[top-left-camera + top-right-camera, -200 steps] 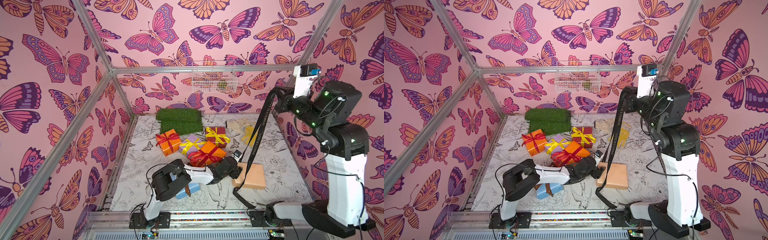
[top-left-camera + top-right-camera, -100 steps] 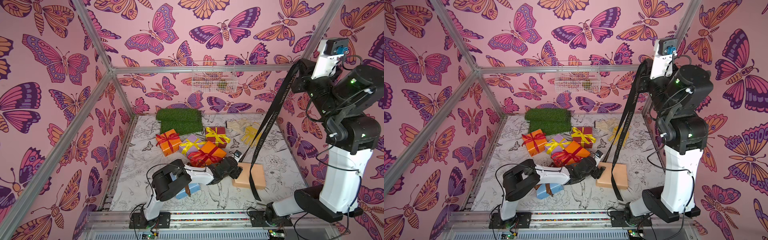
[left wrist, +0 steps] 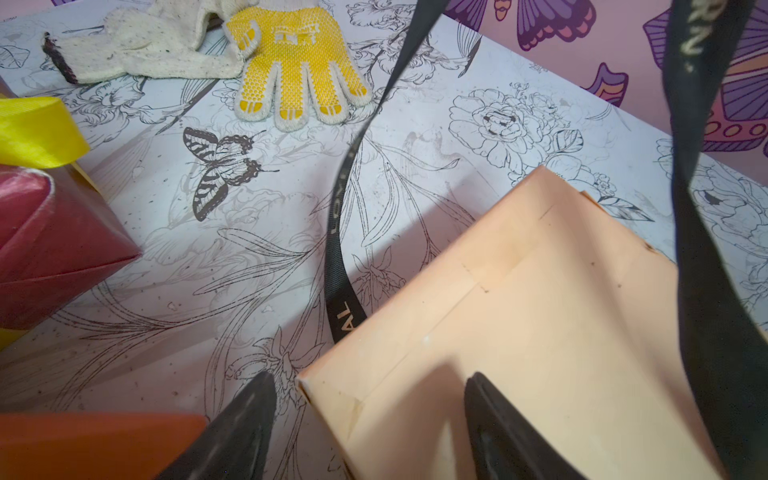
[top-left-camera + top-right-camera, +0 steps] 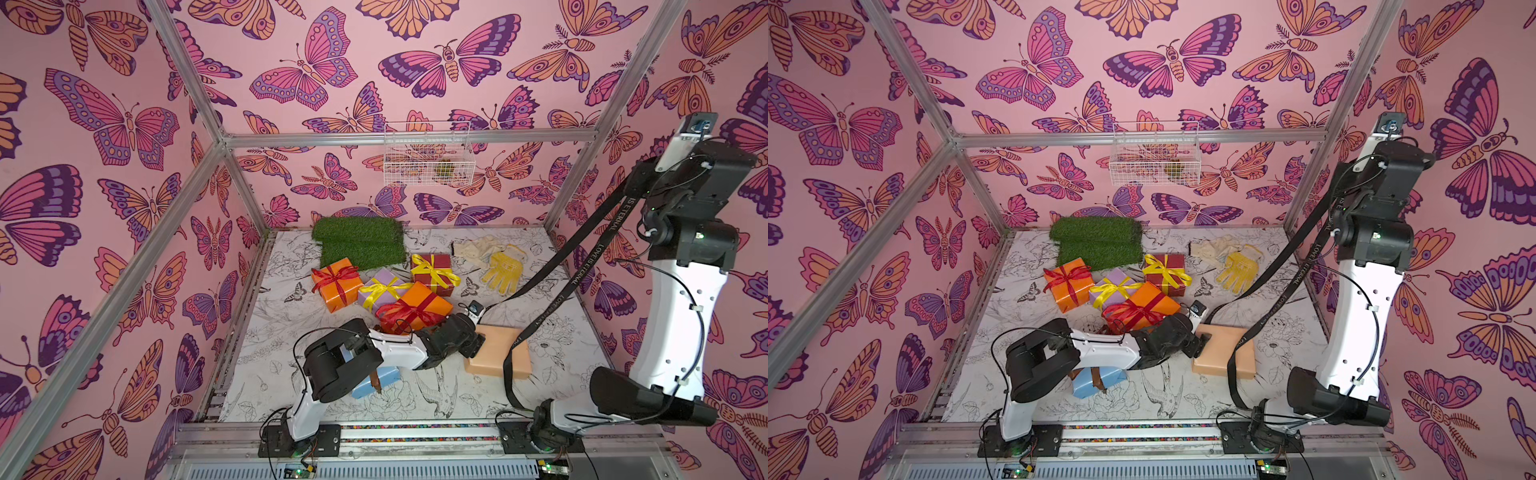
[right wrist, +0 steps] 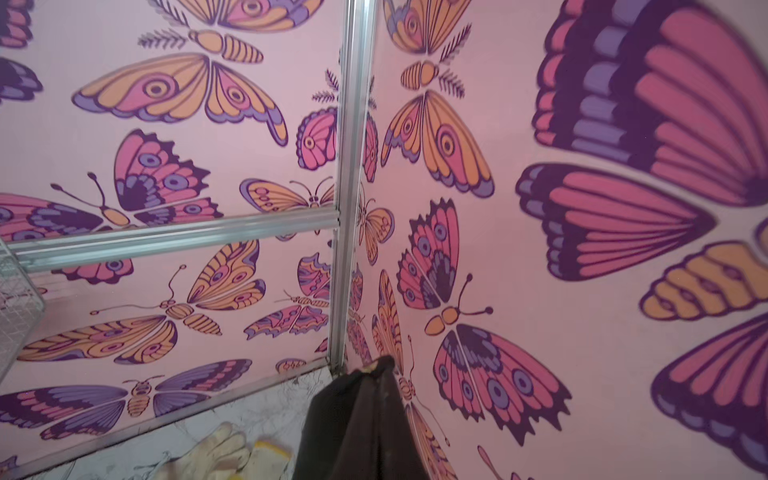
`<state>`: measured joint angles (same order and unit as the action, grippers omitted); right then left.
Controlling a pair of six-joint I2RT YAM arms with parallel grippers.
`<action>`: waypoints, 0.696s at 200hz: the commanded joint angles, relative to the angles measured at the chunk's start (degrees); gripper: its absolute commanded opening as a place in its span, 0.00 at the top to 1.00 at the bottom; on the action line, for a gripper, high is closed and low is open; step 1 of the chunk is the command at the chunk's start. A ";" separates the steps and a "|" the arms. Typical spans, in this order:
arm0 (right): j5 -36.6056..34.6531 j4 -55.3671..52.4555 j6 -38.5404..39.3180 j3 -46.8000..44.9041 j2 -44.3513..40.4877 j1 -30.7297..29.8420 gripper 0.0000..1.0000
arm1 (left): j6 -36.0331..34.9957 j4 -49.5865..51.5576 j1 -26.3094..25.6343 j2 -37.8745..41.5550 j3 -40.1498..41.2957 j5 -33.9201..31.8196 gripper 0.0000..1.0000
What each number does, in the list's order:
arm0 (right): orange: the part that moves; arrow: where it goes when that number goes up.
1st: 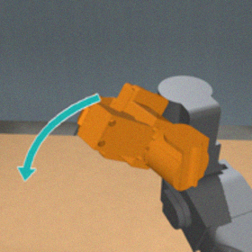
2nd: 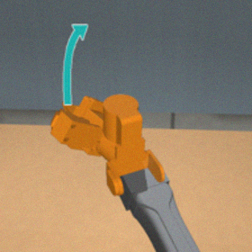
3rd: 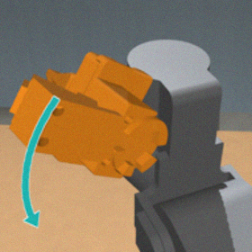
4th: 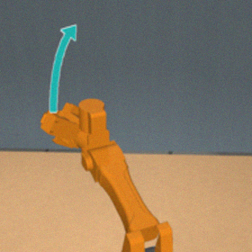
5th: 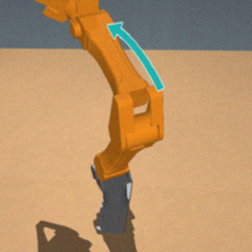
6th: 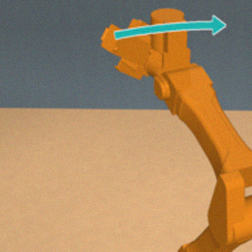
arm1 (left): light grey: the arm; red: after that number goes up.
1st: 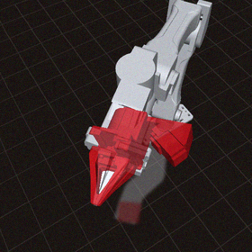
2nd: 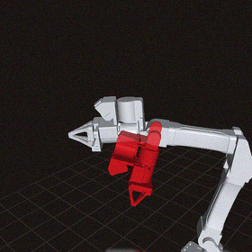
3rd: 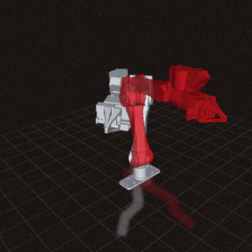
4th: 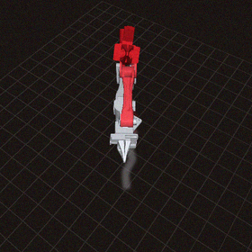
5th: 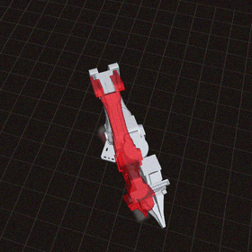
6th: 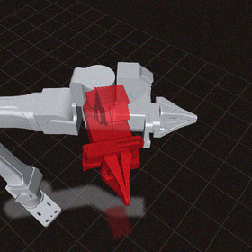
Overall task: Untie the ribbon bows on the gift boxes
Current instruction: Pull the ribbon from the gift box, then place the ribbon at the center of the board.
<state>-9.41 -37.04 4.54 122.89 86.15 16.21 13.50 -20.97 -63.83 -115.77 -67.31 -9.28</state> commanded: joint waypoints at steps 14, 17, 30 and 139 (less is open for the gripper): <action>5.80 -2.46 -3.07 -6.06 -2.01 0.24 1.00 | -1.61 5.68 -0.09 -3.68 -0.08 -1.36 0.27; 6.38 -2.39 -3.45 -7.50 -2.42 0.23 1.00 | -1.55 5.68 -0.07 -3.72 -0.18 -1.36 0.27; 9.29 -0.30 -5.67 -15.42 -4.75 0.23 1.00 | -1.58 5.85 -0.06 -3.90 -0.40 -1.27 0.26; 10.53 8.80 -11.75 -37.77 7.05 0.05 1.00 | -2.10 7.00 -0.15 -2.75 -0.45 -2.21 0.26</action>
<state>1.37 -30.24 -6.20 84.49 88.12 16.19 12.91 -20.97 -63.86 -116.73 -68.55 -9.76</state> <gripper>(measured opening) 0.045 0.736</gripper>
